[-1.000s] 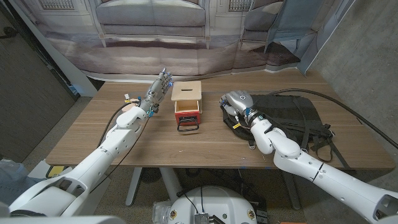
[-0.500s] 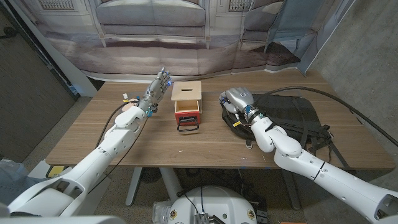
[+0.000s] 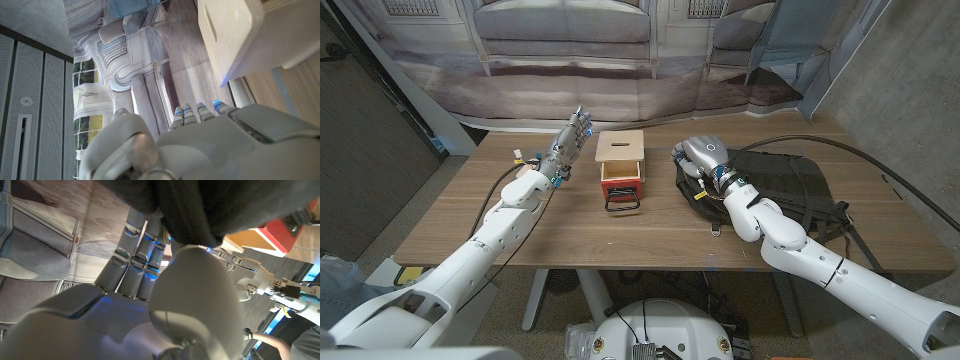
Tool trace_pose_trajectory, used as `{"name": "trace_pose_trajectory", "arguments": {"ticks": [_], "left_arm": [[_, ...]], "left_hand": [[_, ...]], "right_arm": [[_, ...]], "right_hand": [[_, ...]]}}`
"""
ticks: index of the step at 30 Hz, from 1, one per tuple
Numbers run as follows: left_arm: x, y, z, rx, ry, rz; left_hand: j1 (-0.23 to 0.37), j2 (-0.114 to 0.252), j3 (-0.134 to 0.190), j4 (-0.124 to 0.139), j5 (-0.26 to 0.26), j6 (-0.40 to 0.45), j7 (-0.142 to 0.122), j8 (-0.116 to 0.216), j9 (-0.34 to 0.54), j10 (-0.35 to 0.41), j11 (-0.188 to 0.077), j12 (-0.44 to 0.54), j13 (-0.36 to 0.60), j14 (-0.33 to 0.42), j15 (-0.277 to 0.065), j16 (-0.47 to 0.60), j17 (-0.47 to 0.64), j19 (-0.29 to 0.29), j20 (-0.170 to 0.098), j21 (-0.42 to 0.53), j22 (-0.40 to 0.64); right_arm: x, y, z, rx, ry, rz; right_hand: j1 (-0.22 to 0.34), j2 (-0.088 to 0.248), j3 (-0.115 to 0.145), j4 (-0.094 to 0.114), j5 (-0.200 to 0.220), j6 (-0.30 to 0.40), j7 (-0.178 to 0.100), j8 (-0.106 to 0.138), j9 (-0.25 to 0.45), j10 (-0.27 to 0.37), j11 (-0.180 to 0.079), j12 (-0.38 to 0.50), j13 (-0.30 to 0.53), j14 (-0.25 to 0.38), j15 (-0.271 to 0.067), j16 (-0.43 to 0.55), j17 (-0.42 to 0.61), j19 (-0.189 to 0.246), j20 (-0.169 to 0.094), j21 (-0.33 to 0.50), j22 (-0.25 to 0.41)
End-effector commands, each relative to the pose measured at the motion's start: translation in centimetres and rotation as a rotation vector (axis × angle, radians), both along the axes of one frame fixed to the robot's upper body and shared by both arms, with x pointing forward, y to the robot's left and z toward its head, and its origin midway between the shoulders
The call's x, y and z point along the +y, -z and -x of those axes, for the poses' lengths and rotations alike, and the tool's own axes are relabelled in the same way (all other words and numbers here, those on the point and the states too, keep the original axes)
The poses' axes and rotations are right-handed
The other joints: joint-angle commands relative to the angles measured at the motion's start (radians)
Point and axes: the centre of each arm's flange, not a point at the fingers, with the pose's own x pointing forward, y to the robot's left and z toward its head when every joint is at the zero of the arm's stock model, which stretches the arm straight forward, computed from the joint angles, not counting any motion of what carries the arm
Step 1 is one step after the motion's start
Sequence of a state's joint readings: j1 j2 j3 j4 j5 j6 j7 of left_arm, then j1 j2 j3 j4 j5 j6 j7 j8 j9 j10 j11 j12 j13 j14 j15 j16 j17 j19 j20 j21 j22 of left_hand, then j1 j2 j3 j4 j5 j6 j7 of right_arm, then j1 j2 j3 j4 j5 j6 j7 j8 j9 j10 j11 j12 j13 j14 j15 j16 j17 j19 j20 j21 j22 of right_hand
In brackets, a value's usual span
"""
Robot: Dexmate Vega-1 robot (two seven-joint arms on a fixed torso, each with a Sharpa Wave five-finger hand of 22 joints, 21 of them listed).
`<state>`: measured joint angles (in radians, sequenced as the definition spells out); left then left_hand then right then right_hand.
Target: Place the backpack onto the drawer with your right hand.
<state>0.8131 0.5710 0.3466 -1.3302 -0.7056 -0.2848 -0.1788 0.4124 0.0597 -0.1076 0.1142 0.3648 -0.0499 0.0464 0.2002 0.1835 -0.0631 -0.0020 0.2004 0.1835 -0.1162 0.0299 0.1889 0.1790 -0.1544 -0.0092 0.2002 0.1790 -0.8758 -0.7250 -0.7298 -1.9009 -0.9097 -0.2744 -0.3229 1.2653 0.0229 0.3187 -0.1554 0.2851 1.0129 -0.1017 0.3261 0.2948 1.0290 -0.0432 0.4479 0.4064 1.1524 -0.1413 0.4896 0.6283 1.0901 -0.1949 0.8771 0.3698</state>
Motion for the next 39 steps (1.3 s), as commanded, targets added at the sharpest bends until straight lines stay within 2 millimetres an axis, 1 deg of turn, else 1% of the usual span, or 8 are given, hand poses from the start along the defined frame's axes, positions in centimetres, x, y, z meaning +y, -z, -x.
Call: {"name": "trace_pose_trajectory", "arguments": {"ticks": [1, 4, 7, 18, 30, 39], "left_arm": [[0.5, -0.5, 0.6, -0.01, -0.012, -0.006], [0.5, -0.6, 0.6, -0.011, -0.011, -0.005], [0.5, -0.7, 0.7, -0.012, -0.008, -0.007], [0.7, -1.0, 0.8, -0.016, -0.012, -0.013], [1.0, -1.1, 1.0, -0.017, -0.019, -0.013], [0.9, -1.5, 1.4, -0.024, -0.027, -0.023]], "left_hand": [[-0.001, 0.012, -0.007, -0.001, -0.001, 0.0, 0.001, -0.002, 0.004, 0.003, 0.0, 0.003, 0.004, 0.0, 0.002, 0.0, 0.005, -0.004, 0.002, 0.002, 0.004], [-0.001, 0.013, -0.007, -0.001, -0.001, 0.001, 0.002, -0.002, 0.004, 0.003, 0.004, 0.003, 0.004, -0.001, 0.003, 0.0, 0.005, -0.004, 0.002, 0.003, 0.004], [-0.001, 0.013, -0.008, -0.001, -0.001, 0.0, 0.002, -0.002, 0.004, 0.003, -0.001, 0.003, 0.004, 0.0, 0.002, 0.0, 0.005, -0.004, 0.002, 0.003, 0.004], [0.001, 0.014, -0.01, -0.001, -0.002, 0.0, 0.002, -0.002, 0.004, 0.001, -0.001, 0.002, 0.004, 0.0, 0.002, 0.0, 0.005, -0.004, 0.002, 0.003, 0.004], [0.001, 0.015, -0.012, -0.002, -0.002, 0.0, 0.002, -0.003, 0.004, 0.0, -0.001, 0.002, 0.004, -0.001, 0.002, 0.0, 0.005, -0.004, 0.002, 0.003, 0.004], [0.002, 0.016, -0.014, -0.002, -0.002, 0.001, 0.003, -0.002, 0.004, 0.003, 0.0, 0.003, 0.004, 0.0, 0.002, 0.0, 0.005, -0.004, 0.001, 0.003, 0.004]], "right_arm": [[-0.4, -1.3, 0.6, -0.031, 0.011, -0.015], [-0.4, -1.6, 0.7, -0.037, 0.009, -0.018], [-0.5, -2.0, 0.8, -0.026, 0.008, -0.04], [-1.2, -3.4, 1.3, -0.026, 0.006, -0.104], [-0.9, -4.4, 2.2, -0.086, 0.024, -0.061], [-1.2, -5.6, 2.4, -0.06, -0.021, -0.077]], "right_hand": [[0.092, 0.085, 0.005, 0.0, 0.003, 0.002, -0.007, 0.008, 0.005, 0.085, -0.08, 0.011, 0.055, 0.083, -0.087, 0.007, 0.007, -0.007, -0.036, 0.008, 0.003], [0.093, 0.085, 0.006, -0.001, 0.002, 0.002, -0.008, 0.009, 0.007, 0.085, -0.082, 0.012, 0.061, 0.084, -0.087, 0.008, 0.011, -0.008, -0.036, 0.012, 0.003], [0.092, 0.085, 0.006, 0.0, 0.002, 0.002, -0.008, 0.01, 0.009, 0.085, -0.083, 0.012, 0.065, 0.085, -0.087, 0.008, 0.013, -0.009, -0.036, 0.014, 0.003], [0.09, 0.084, 0.009, 0.0, 0.0, 0.001, -0.009, 0.009, 0.01, 0.086, -0.082, 0.013, 0.084, 0.083, -0.087, 0.006, 0.024, -0.015, -0.036, 0.024, 0.004], [0.087, 0.084, 0.012, 0.0, 0.0, -0.003, -0.01, 0.01, 0.015, 0.086, -0.086, 0.013, 0.102, 0.081, -0.086, 0.003, 0.034, -0.021, -0.036, 0.034, 0.004], [0.08, 0.084, 0.015, 0.003, 0.001, -0.004, -0.012, 0.013, 0.021, 0.08, -0.089, 0.011, 0.117, 0.076, -0.086, -0.001, 0.042, -0.03, -0.035, 0.04, 0.004]]}}
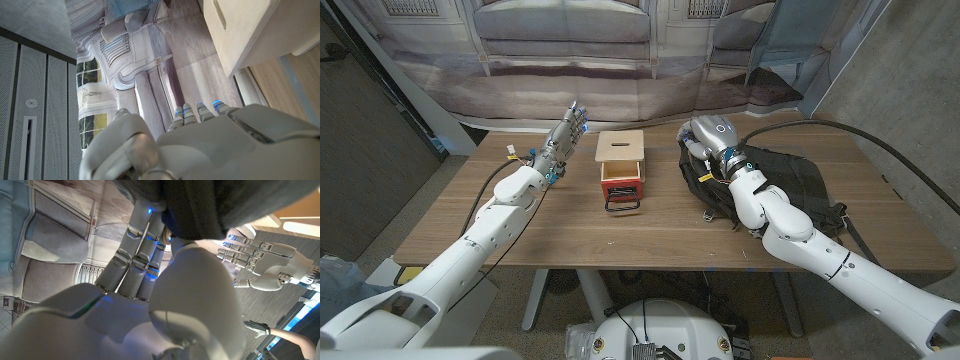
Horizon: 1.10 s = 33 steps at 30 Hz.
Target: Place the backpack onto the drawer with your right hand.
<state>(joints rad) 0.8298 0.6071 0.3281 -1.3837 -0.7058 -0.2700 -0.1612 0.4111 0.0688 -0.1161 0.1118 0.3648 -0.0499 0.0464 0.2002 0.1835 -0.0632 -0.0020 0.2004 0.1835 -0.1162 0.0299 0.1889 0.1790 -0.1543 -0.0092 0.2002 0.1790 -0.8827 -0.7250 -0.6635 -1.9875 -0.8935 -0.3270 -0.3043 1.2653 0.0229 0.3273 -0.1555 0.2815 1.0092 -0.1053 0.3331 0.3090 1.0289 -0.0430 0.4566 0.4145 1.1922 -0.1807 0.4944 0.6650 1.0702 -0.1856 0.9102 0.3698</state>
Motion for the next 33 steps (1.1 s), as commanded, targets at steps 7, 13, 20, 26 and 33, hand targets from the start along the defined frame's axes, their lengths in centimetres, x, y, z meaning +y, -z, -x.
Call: {"name": "trace_pose_trajectory", "arguments": {"ticks": [7, 13, 20, 26, 33], "left_arm": [[-0.2, -0.6, 0.6, -0.004, -0.008, -0.013], [-0.4, -0.6, 0.6, -0.005, -0.005, -0.014], [-0.1, -0.8, 1.1, -0.014, -0.014, -0.013], [0.1, -0.9, 1.4, -0.018, -0.016, -0.015], [0.4, -1.2, 2.0, -0.031, -0.026, -0.015]], "left_hand": [[0.004, 0.008, -0.007, 0.001, -0.003, 0.0, 0.003, -0.002, 0.004, 0.003, -0.001, 0.003, 0.004, 0.0, 0.003, 0.0, 0.005, -0.007, 0.006, 0.002, 0.004], [0.004, 0.009, -0.008, 0.0, -0.003, 0.0, 0.003, -0.002, 0.004, 0.003, 0.0, 0.003, 0.004, 0.0, 0.004, 0.0, 0.005, -0.007, 0.007, 0.002, 0.004], [0.005, 0.009, -0.009, 0.0, -0.003, 0.001, 0.003, -0.002, 0.004, 0.001, 0.0, 0.002, 0.004, 0.0, 0.003, 0.0, 0.005, -0.007, 0.008, 0.002, 0.004], [0.005, 0.01, -0.01, 0.0, -0.003, 0.0, 0.003, -0.003, 0.004, 0.004, 0.002, 0.003, 0.004, -0.001, 0.003, 0.0, 0.005, -0.008, 0.008, 0.002, 0.004], [0.006, 0.011, -0.012, 0.0, -0.003, 0.001, 0.004, -0.002, 0.004, 0.002, 0.001, 0.002, 0.004, -0.001, 0.003, 0.0, 0.005, -0.008, 0.007, 0.002, 0.005]], "right_arm": [[-0.6, -2.3, 0.8, 0.003, -0.051, -0.004], [-1.0, -2.9, 1.2, -0.006, -0.048, -0.007], [-1.4, -4.0, 1.8, -0.026, -0.039, -0.006], [-1.6, -4.9, 2.5, -0.04, -0.042, -0.009], [-1.8, -5.6, 3.0, -0.052, -0.037, -0.01]], "right_hand": [[0.077, 0.086, 0.008, 0.005, 0.002, -0.004, -0.015, 0.007, 0.012, 0.076, -0.091, 0.0, 0.12, 0.031, -0.047, -0.009, 0.011, -0.018, -0.045, 0.012, 0.004], [0.076, 0.088, 0.01, 0.005, -0.001, -0.006, -0.017, 0.008, 0.015, 0.073, -0.091, -0.002, 0.129, 0.029, -0.047, -0.011, 0.016, -0.025, -0.045, 0.016, 0.004], [0.077, 0.091, 0.013, 0.004, -0.004, -0.006, -0.018, 0.008, 0.017, 0.073, -0.094, -0.003, 0.138, 0.029, -0.047, -0.011, 0.022, -0.03, -0.045, 0.022, 0.005], [0.077, 0.091, 0.015, 0.003, -0.007, -0.006, -0.018, 0.008, 0.017, 0.074, -0.092, -0.003, 0.146, 0.029, -0.047, -0.011, 0.027, -0.033, -0.045, 0.026, 0.005], [0.077, 0.091, 0.017, 0.002, -0.009, -0.007, -0.019, 0.008, 0.018, 0.072, -0.092, -0.004, 0.153, 0.029, -0.047, -0.012, 0.032, -0.036, -0.045, 0.031, 0.006]]}}
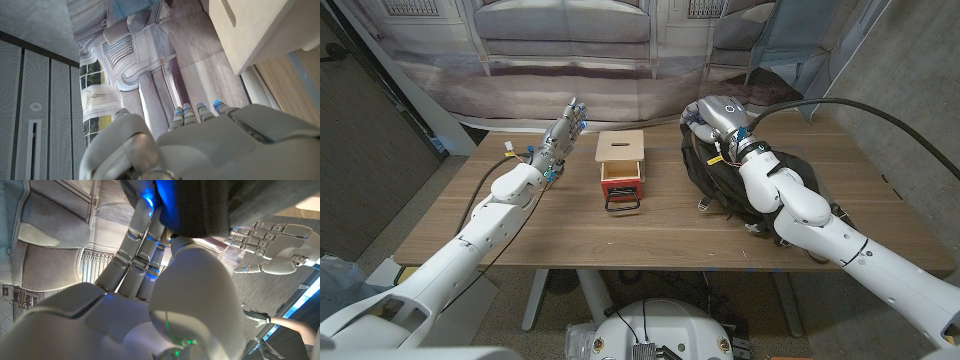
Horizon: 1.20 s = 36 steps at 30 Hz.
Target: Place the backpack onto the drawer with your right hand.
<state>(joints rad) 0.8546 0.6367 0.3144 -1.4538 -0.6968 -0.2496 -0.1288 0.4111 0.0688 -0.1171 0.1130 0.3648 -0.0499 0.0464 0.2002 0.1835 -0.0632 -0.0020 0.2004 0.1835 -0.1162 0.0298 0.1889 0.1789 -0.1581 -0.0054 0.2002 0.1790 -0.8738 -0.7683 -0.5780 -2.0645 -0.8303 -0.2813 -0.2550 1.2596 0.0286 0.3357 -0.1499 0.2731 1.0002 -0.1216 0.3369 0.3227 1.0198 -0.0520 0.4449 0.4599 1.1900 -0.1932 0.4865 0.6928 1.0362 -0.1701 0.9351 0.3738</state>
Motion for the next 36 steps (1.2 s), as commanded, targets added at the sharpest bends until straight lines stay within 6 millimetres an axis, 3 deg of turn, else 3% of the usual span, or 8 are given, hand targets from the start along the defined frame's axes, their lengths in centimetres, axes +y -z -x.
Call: {"name": "trace_pose_trajectory", "arguments": {"ticks": [1, 36], "left_arm": [[0.5, -0.4, 0.9, -0.015, -0.014, 0.0], [1.5, -0.9, 3.0, -0.037, -0.055, -0.005]], "left_hand": [[0.006, 0.011, -0.011, -0.001, -0.003, 0.0, 0.004, -0.003, 0.004, 0.002, 0.001, 0.002, 0.004, -0.001, 0.004, 0.0, 0.005, -0.004, 0.003, 0.002, 0.005], [0.008, 0.015, -0.018, -0.001, -0.005, 0.0, 0.004, -0.003, 0.004, 0.001, 0.0, 0.002, 0.004, -0.002, 0.004, -0.001, 0.005, -0.005, 0.003, 0.002, 0.005]], "right_arm": [[-0.5, -1.5, 1.0, -0.024, 0.005, -0.007], [-2.5, -6.5, 3.9, -0.087, 0.028, -0.02]], "right_hand": [[0.083, 0.086, 0.009, -0.003, -0.001, 0.002, -0.003, 0.004, 0.005, 0.081, -0.082, 0.007, 0.109, 0.031, -0.035, -0.004, 0.005, -0.002, -0.06, 0.008, 0.002], [0.086, 0.087, 0.021, -0.006, -0.018, 0.001, -0.003, 0.007, 0.012, 0.081, -0.084, -0.002, 0.151, 0.03, -0.034, -0.008, 0.033, -0.019, -0.06, 0.039, 0.003]]}}
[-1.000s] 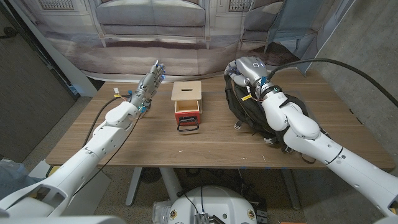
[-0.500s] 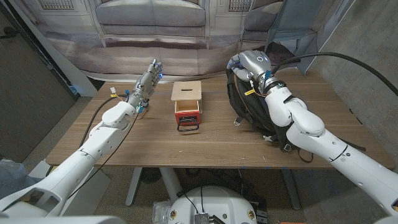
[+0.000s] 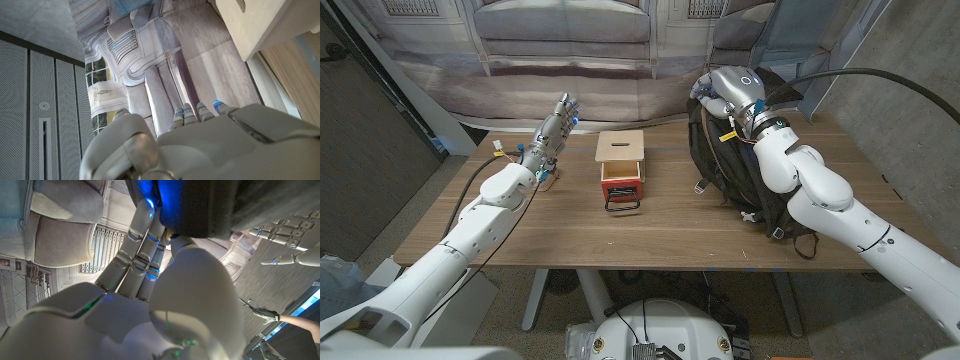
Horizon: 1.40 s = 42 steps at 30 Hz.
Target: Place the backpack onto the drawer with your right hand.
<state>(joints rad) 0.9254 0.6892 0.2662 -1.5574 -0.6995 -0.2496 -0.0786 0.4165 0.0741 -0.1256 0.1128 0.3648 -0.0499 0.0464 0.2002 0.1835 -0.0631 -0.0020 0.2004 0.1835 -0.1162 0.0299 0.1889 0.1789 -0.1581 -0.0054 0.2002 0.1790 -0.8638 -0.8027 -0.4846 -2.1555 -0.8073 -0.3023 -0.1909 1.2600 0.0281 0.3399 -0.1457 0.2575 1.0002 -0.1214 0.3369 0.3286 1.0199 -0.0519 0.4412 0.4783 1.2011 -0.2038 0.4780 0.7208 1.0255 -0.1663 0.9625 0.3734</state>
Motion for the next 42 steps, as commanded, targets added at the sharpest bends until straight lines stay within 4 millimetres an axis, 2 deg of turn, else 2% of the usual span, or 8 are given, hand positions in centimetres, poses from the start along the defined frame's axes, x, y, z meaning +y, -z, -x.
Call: {"name": "trace_pose_trajectory", "arguments": {"ticks": [1, 19, 42], "left_arm": [[0.3, -0.3, 0.6, -0.005, -0.022, -0.008], [0.5, -0.4, 0.9, -0.005, -0.028, -0.015], [-0.2, -0.5, 0.3, -0.003, -0.007, -0.01]], "left_hand": [[0.003, 0.01, -0.01, -0.001, -0.005, 0.0, 0.003, -0.003, 0.004, 0.002, 0.001, 0.002, 0.004, -0.001, 0.004, 0.0, 0.005, -0.004, 0.003, 0.003, 0.005], [0.005, 0.012, -0.014, -0.001, -0.006, 0.001, 0.004, -0.003, 0.004, 0.002, 0.003, 0.002, 0.004, -0.001, 0.003, 0.0, 0.005, -0.005, 0.003, 0.002, 0.005], [0.007, 0.015, -0.018, -0.002, -0.006, 0.0, 0.004, -0.003, 0.004, 0.0, 0.003, 0.002, 0.004, -0.003, 0.005, -0.001, 0.005, -0.007, 0.004, 0.002, 0.005]], "right_arm": [[-0.8, -1.9, 1.3, -0.031, 0.01, -0.005], [-1.3, -4.3, 3.6, -0.064, 0.029, -0.002], [-4.0, -7.0, 6.6, -0.093, 0.019, -0.091]], "right_hand": [[0.085, 0.088, 0.017, -0.01, -0.002, 0.001, -0.003, 0.007, 0.006, 0.081, -0.083, 0.002, 0.133, 0.019, -0.024, 0.0, 0.006, -0.008, -0.064, 0.012, 0.004], [0.086, 0.088, 0.024, -0.01, -0.012, 0.001, -0.006, 0.008, 0.008, 0.085, -0.085, -0.009, 0.146, 0.019, -0.024, -0.003, 0.02, -0.017, -0.064, 0.03, 0.003], [0.086, 0.087, 0.031, -0.01, -0.023, 0.0, -0.008, 0.009, 0.011, 0.086, -0.084, -0.022, 0.159, 0.02, -0.024, -0.007, 0.035, -0.028, -0.064, 0.049, 0.0]]}}
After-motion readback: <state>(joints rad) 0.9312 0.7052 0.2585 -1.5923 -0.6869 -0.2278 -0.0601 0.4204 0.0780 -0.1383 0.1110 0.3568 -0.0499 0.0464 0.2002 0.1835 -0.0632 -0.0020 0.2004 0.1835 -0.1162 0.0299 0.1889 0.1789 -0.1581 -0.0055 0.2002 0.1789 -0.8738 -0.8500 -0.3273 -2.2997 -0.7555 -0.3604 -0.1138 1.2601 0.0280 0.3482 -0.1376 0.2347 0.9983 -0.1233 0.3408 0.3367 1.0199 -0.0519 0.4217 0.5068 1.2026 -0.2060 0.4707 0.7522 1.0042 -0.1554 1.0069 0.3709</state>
